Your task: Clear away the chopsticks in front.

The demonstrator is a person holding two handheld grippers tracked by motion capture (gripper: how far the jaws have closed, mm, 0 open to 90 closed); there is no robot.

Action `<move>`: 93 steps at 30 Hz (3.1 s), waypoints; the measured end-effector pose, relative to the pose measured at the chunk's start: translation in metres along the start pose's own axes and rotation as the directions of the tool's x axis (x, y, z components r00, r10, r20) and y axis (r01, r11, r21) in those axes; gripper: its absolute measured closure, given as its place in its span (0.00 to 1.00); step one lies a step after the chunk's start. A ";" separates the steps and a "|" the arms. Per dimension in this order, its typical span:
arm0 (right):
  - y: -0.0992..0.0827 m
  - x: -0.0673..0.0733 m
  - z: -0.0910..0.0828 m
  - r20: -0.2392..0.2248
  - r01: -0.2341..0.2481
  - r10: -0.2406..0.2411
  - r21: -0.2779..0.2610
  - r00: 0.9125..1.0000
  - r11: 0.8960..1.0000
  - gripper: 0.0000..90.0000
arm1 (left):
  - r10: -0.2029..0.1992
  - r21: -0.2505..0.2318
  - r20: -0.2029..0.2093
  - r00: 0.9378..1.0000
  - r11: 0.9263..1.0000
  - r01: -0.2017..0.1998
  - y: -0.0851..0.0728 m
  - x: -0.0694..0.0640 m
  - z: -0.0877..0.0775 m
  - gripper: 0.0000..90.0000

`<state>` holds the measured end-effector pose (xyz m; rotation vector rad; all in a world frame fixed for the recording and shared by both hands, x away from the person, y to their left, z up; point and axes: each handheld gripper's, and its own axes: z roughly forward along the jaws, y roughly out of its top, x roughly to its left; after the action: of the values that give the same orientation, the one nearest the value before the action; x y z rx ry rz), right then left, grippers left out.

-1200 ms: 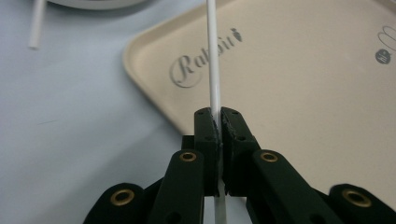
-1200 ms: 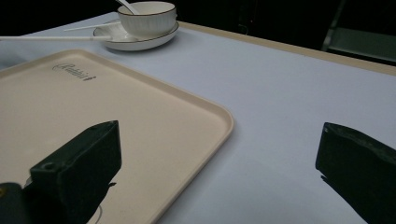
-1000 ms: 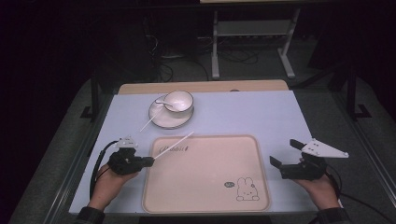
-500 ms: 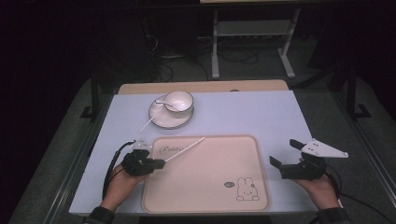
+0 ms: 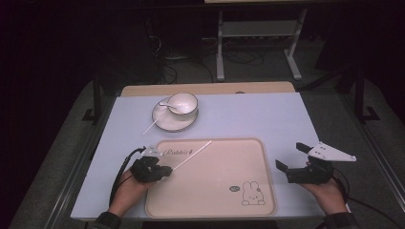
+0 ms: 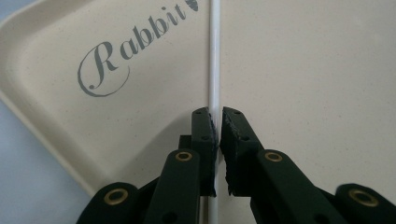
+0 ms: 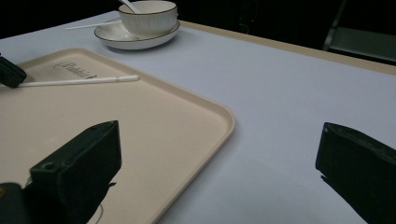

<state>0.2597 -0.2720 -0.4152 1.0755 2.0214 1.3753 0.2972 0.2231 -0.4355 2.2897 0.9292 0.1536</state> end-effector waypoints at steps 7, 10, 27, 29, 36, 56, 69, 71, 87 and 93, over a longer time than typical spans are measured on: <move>0.000 0.000 0.000 -0.001 0.001 -0.001 0.000 1.000 1.000 0.00 | 0.007 0.006 0.017 1.000 1.000 -0.007 0.001 0.000 -0.001 0.81; 0.000 0.001 -0.001 -0.001 -0.002 0.002 -0.002 1.000 1.000 0.00 | -0.002 -0.008 0.028 1.000 1.000 0.002 0.003 0.002 -0.005 0.65; 0.000 0.001 -0.001 -0.003 -0.001 0.001 -0.002 1.000 1.000 0.00 | 0.042 -0.022 -0.016 0.999 0.999 -0.042 0.033 0.027 -0.014 0.20; 0.000 0.001 -0.001 -0.002 -0.002 0.002 -0.003 1.000 1.000 0.00 | 0.051 -0.024 -0.035 0.998 0.998 -0.052 0.042 0.036 -0.013 0.20; 0.000 0.001 -0.002 -0.001 -0.002 0.002 -0.005 1.000 1.000 0.00 | 0.061 -0.015 -0.072 0.996 0.998 -0.062 0.067 0.059 -0.010 0.20; -0.002 -0.004 -0.006 0.002 -0.018 0.018 -0.015 1.000 1.000 0.00 | 0.012 -0.008 -0.221 0.975 1.000 -0.014 0.126 0.133 0.009 0.48; -0.002 -0.005 -0.005 -0.005 -0.022 0.022 -0.017 1.000 1.000 0.00 | -0.056 -0.001 -0.293 0.955 0.998 0.058 0.125 0.157 0.043 0.71; -0.002 -0.006 -0.005 -0.004 -0.025 0.025 -0.018 1.000 1.000 0.00 | -0.061 -0.003 -0.298 0.953 0.998 0.063 0.125 0.158 0.046 0.75; -0.002 -0.006 -0.006 -0.006 -0.024 0.024 -0.023 1.000 0.999 0.00 | -0.131 0.010 -0.313 0.941 0.990 0.141 0.123 0.163 0.049 0.93; -0.002 -0.006 -0.008 -0.003 -0.029 0.029 -0.025 1.000 0.999 0.00 | -0.148 -0.015 -0.309 0.939 0.988 0.151 0.121 0.165 0.038 0.94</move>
<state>0.2570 -0.2817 -0.4146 1.0965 1.9928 1.4133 0.5026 0.2469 -0.4120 2.2294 1.2608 0.4539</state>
